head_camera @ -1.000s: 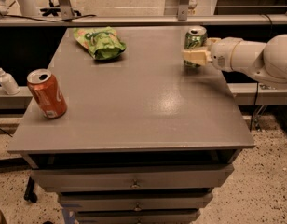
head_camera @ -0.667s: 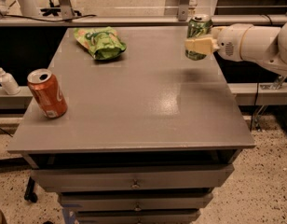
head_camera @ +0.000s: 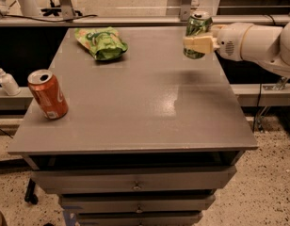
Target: Move green can near coke can
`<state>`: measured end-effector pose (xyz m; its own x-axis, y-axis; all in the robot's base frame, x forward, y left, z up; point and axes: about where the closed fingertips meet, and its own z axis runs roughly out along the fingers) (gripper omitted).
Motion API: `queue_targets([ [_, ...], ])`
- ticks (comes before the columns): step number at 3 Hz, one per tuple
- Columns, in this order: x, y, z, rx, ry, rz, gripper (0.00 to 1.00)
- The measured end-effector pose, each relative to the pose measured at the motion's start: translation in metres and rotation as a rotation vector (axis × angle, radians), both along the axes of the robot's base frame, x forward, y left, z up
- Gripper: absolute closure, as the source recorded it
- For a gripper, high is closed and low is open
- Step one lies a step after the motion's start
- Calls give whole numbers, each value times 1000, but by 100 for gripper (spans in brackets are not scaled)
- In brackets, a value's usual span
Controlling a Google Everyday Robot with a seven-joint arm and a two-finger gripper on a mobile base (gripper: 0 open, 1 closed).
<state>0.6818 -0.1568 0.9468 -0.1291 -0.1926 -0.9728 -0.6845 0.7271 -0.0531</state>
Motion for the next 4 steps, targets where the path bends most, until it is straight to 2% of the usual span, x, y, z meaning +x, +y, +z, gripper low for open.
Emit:
queue_targets([
  [1,-26,48,21,77,-18,69,100],
  [2,-50,86,20,104,-1,129,100],
  [4,-120,159,14,127,34,259,100],
])
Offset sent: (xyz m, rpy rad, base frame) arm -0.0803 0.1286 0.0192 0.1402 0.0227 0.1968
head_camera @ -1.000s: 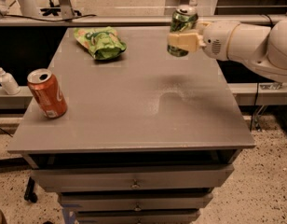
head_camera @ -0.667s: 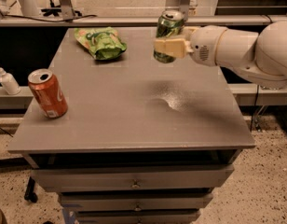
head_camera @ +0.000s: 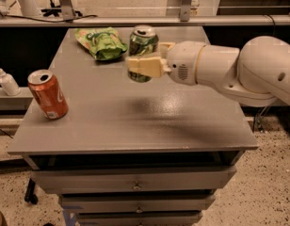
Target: Move green can near coke can
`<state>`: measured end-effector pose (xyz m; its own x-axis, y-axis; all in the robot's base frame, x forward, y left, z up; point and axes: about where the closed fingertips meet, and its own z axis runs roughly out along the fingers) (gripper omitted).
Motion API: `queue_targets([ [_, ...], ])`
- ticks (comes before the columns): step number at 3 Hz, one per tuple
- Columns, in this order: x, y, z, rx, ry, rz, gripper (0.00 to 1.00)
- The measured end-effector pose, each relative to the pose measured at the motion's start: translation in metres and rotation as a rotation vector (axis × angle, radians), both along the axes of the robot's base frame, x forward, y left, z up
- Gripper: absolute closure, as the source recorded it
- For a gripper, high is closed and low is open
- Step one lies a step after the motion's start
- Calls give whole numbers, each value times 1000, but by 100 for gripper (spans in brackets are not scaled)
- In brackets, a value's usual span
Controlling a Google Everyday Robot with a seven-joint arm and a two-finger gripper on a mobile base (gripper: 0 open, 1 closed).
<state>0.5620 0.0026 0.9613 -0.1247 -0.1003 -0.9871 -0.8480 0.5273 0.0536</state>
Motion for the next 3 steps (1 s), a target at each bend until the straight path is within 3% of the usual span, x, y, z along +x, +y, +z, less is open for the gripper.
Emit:
queue_targets([
  [1,-25,36,-17,21,11,64,100],
  [3,-41,87,-53,33,6,145,100],
])
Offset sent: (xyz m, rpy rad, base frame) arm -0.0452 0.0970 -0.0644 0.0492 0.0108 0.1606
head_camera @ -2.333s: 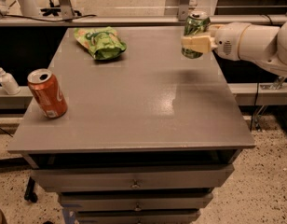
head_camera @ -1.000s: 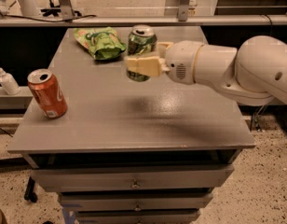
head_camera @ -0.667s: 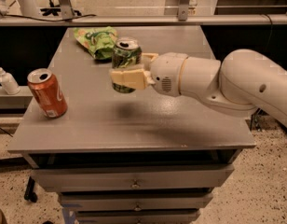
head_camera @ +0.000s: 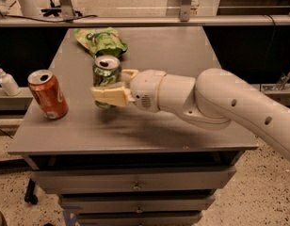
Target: Move green can near coke can
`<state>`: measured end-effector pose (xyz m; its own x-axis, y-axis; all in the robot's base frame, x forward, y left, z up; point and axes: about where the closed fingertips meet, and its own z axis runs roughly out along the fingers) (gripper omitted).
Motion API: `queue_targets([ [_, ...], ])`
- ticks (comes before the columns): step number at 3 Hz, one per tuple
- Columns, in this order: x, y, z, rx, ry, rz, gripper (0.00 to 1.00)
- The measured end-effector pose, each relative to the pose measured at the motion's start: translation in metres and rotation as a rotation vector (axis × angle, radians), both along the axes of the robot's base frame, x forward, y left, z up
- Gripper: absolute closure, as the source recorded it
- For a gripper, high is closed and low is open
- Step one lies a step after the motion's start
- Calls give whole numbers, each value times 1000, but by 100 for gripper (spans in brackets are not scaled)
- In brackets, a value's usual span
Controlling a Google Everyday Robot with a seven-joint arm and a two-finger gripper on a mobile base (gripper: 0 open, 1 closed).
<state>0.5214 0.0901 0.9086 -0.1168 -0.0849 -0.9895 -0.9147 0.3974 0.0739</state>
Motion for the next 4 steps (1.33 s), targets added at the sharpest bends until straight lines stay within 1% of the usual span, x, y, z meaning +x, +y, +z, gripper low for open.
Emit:
queue_targets([
  [2,-11,35,-21,-3,6,59,100],
  [4,-9,58,-34,-17,-9,98,100],
])
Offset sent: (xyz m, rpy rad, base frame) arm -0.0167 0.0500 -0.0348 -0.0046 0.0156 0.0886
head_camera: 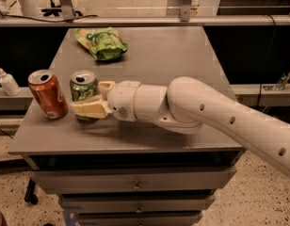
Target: Move green can near coke can
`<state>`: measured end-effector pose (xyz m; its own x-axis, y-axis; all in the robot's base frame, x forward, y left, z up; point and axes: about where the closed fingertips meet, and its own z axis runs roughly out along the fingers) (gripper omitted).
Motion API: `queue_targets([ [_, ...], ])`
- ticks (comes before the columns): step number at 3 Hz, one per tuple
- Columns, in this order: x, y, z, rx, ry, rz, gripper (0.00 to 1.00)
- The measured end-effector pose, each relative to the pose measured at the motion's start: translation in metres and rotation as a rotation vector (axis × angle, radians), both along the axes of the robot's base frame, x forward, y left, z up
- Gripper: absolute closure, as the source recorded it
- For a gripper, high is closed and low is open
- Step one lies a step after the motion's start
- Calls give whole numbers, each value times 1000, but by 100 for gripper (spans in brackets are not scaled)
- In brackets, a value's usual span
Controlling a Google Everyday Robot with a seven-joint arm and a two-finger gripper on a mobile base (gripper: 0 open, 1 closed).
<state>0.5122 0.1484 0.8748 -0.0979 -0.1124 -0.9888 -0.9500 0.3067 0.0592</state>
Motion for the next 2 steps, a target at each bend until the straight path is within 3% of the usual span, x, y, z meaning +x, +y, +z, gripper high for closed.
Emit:
queue_targets([
  [2,0,14,-3,-10,-12,10,59],
])
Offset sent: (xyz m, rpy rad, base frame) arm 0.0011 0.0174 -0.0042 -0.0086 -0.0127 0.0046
